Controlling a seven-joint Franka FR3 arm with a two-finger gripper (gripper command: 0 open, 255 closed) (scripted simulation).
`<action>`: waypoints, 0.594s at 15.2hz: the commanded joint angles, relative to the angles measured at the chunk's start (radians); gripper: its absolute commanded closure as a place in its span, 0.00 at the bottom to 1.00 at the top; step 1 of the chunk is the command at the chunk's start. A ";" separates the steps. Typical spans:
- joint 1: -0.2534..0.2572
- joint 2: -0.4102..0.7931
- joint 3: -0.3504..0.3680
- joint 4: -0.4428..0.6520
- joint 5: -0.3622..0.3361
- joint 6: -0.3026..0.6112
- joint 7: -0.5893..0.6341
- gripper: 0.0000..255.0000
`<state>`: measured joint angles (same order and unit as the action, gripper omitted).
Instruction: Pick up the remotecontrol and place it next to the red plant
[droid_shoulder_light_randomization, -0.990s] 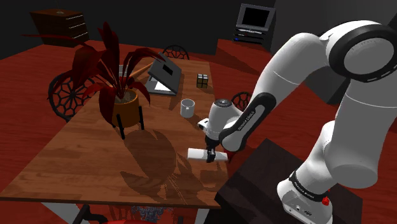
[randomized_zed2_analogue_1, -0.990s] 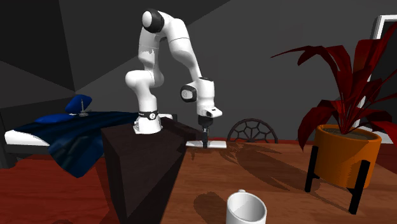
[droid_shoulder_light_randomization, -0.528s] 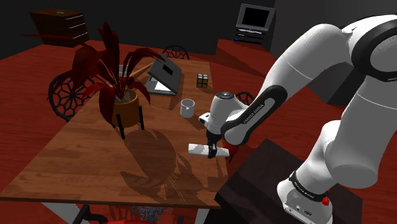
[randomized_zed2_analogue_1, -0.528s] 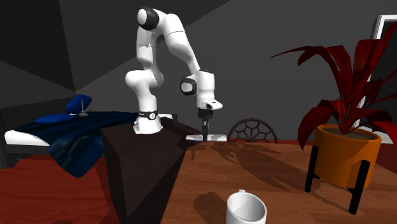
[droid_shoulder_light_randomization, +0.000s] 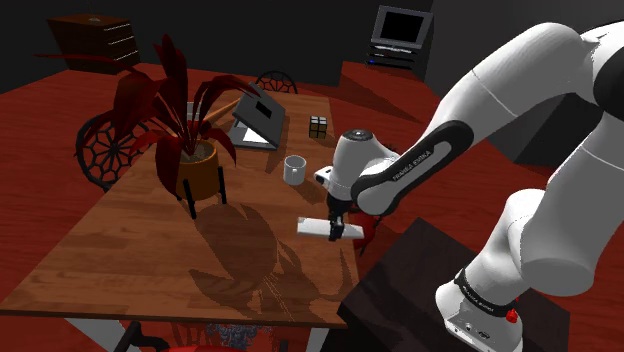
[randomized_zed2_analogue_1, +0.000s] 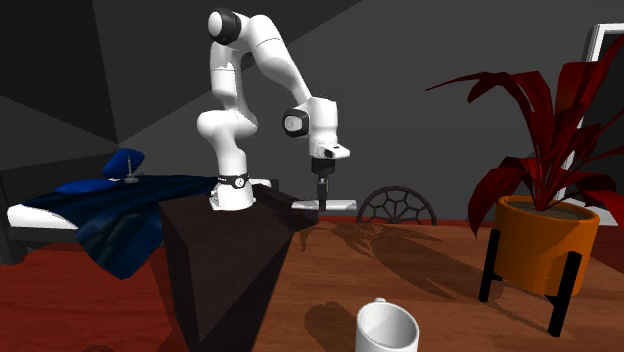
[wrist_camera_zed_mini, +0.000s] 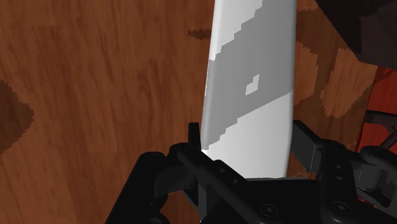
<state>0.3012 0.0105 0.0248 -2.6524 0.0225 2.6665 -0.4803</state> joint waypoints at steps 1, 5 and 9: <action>0.001 -0.035 0.001 0.004 0.000 -0.039 0.002 1.00; 0.001 -0.092 0.001 0.011 0.001 -0.103 0.002 1.00; 0.001 -0.145 0.000 0.022 0.001 -0.167 0.002 1.00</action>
<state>0.3025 -0.1212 0.0260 -2.6339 0.0233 2.5165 -0.4768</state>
